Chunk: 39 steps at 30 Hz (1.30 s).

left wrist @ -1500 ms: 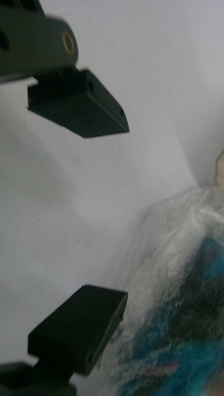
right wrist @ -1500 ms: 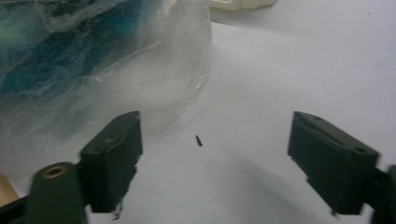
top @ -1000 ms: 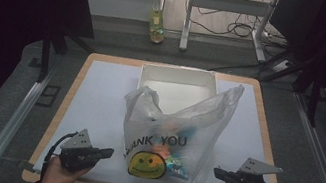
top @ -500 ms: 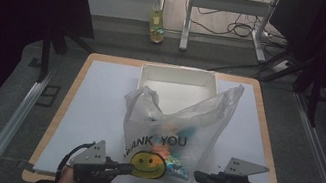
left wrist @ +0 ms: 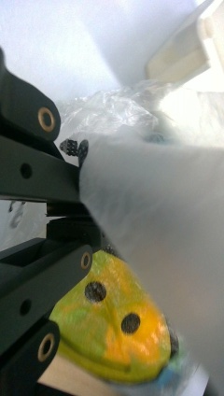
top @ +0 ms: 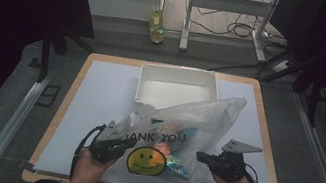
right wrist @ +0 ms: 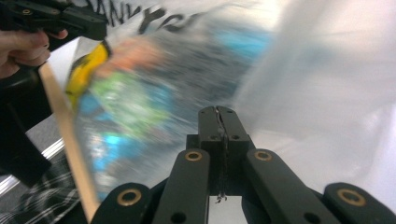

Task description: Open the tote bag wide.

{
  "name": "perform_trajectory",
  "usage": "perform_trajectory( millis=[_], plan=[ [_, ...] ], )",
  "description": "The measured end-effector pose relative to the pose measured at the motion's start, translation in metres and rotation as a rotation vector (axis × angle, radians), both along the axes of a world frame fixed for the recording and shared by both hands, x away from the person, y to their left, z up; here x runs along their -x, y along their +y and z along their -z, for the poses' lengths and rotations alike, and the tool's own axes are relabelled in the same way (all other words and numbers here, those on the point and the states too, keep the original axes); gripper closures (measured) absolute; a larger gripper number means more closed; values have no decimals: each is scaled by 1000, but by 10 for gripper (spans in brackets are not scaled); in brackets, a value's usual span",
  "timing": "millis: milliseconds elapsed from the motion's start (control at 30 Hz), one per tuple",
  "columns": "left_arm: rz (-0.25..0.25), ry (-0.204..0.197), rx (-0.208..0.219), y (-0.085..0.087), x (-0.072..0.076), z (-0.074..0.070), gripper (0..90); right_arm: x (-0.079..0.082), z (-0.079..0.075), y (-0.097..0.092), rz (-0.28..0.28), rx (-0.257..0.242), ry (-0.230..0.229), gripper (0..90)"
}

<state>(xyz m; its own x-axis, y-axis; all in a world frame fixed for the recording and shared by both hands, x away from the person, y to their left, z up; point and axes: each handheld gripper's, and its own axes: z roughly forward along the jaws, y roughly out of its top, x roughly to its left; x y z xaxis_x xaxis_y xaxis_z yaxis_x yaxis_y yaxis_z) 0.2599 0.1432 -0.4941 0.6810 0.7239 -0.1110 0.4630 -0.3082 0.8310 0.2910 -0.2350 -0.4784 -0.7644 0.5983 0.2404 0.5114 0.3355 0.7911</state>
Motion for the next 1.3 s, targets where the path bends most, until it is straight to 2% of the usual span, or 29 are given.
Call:
perform_trajectory(
  millis=[67, 133, 267, 333, 433, 500, 600, 667, 700, 733, 767, 833, 933, 967, 1000, 1033, 1067, 1167, 1300],
  plan=[
    [-3, 13, -2, 3, -6, 4, 877, -4, 3, -3, 15, -5, 8, 890],
    [-22, 26, 19, 7, -11, 9, 876, -8, 6, -6, 26, -8, 10, 890],
    [-29, 54, 48, 14, -18, 16, 860, -16, 12, -8, 38, -7, 42, 890],
    [-32, 94, 65, 20, -24, 23, 859, -19, 15, -7, 43, 2, 49, 890],
    [-45, 120, 72, 25, -31, 30, 861, -23, 20, -8, 49, 9, 57, 890],
    [-51, 120, 56, 27, -35, 32, 863, -26, 23, -8, 57, 17, 73, 890],
    [-63, 130, 53, 30, -38, 33, 869, -32, 29, -9, 68, 41, 78, 890],
    [-73, 144, 22, 34, -42, 37, 874, -36, 33, -11, 78, 62, 89, 891],
    [-79, 152, 30, 34, -43, 39, 876, -37, 35, -11, 83, 68, 98, 891],
    [-47, 160, -21, 39, -45, 39, 879, -39, 37, -12, 89, 74, 104, 891],
    [-34, 165, -50, 41, -46, 40, 881, -40, 38, -12, 94, 84, 106, 891],
    [-64, 173, -24, 38, -48, 44, 883, -43, 40, -14, 101, 102, 102, 891],
    [-88, 174, -16, 35, -50, 47, 884, -47, 42, -18, 118, 126, 102, 891],
    [-53, 173, -81, 38, -52, 47, 884, -48, 43, -19, 125, 129, 103, 891],
    [-44, 173, -107, 39, -53, 47, 884, -48, 43, -19, 125, 129, 103, 891],
    [-116, 176, -21, 31, -54, 51, 884, -49, 43, -20, 130, 133, 106, 891],
    [-168, 180, 51, 25, -55, 54, 884, -51, 45, -24, 142, 150, 104, 891],
    [-155, 183, 32, 29, -58, 54, 885, -53, 46, -27, 151, 156, 107, 892],
    [-155, 186, 37, 30, -58, 53, 880, -54, 45, -30, 160, 155, 118, 891]
  ],
)
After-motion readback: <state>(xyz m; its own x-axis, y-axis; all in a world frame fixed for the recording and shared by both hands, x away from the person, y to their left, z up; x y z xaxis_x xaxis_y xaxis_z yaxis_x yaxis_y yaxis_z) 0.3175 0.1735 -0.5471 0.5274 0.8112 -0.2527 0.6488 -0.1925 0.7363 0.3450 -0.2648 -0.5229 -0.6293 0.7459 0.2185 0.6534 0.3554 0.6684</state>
